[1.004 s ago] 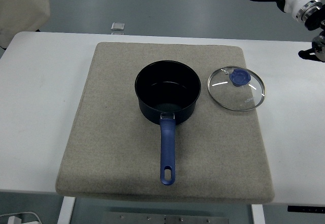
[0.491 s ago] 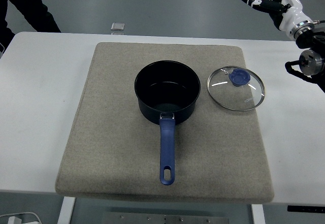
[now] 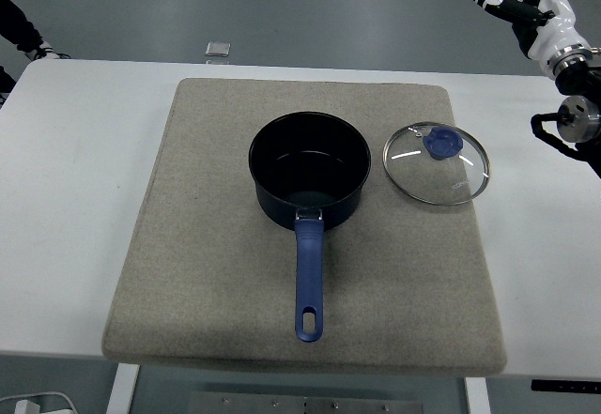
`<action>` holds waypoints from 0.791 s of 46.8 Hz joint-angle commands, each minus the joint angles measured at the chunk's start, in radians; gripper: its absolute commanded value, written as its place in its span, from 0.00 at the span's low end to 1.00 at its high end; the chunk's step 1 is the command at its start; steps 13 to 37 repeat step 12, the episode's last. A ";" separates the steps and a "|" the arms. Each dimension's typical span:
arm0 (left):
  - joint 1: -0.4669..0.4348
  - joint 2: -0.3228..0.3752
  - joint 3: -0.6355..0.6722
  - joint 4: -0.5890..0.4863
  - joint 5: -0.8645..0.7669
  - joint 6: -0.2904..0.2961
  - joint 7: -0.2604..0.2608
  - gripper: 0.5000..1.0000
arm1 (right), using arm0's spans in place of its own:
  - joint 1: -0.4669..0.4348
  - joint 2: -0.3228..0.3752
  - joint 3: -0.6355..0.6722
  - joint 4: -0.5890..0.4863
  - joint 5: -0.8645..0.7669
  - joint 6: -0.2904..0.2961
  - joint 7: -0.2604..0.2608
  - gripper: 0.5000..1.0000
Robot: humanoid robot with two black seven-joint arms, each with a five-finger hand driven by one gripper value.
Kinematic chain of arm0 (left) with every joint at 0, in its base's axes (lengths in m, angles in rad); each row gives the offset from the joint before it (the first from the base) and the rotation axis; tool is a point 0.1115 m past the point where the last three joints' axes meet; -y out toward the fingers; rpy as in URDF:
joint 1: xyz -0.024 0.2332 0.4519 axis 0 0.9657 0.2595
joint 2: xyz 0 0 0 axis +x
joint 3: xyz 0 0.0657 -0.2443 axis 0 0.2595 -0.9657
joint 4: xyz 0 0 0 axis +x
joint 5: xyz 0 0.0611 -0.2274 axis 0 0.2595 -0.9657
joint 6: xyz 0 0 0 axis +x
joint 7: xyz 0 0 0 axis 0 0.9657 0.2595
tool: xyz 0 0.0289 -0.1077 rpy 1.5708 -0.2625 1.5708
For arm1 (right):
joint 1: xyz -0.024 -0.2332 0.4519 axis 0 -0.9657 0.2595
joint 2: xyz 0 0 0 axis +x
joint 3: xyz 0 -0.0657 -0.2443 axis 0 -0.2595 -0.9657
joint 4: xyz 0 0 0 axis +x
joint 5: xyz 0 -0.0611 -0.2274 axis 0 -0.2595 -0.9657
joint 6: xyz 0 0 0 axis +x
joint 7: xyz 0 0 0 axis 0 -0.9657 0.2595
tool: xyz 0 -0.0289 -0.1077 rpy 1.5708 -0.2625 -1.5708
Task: Lift the pot lid and place it to the right of the pot.
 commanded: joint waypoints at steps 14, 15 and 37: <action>-0.001 0.000 0.000 0.000 0.000 0.000 0.000 1.00 | -0.034 0.001 0.039 -0.006 0.000 0.002 0.008 0.81; -0.001 0.000 0.000 0.000 0.000 0.000 0.000 1.00 | -0.034 0.001 0.039 -0.006 0.000 0.002 0.008 0.81; -0.001 0.000 0.000 0.000 0.000 0.000 0.000 1.00 | -0.034 0.001 0.039 -0.006 0.000 0.002 0.008 0.81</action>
